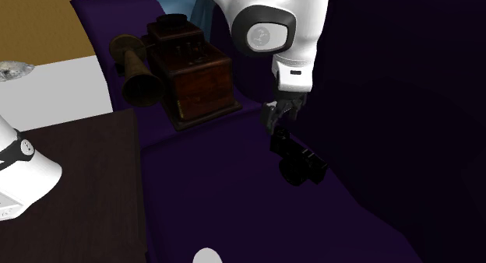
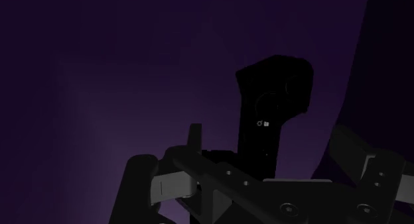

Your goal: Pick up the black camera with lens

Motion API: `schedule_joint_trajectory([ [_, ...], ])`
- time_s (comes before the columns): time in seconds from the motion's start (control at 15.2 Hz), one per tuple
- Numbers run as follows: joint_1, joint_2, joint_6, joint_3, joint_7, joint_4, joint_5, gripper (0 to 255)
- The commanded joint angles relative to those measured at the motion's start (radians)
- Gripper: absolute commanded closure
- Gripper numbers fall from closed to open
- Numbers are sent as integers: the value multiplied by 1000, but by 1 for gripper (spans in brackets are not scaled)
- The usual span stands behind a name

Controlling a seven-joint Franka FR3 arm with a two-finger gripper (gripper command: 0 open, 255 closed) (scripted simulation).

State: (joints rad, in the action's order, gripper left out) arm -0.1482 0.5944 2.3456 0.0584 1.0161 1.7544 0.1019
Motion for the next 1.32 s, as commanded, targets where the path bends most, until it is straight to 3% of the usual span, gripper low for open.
schedule_joint_trajectory([
  [0.0, -6, 73, -1, 16, 44, -77, 9, 0],
  [0.2, -20, 157, -4, 36, 93, -166, 22, 0],
  [0.79, -24, 232, 53, 29, 88, -184, 29, 0],
  [0.86, -25, 233, 51, 29, 88, -187, 29, 255],
  [1.25, -25, 233, 49, 29, 88, -189, 29, 255],
])
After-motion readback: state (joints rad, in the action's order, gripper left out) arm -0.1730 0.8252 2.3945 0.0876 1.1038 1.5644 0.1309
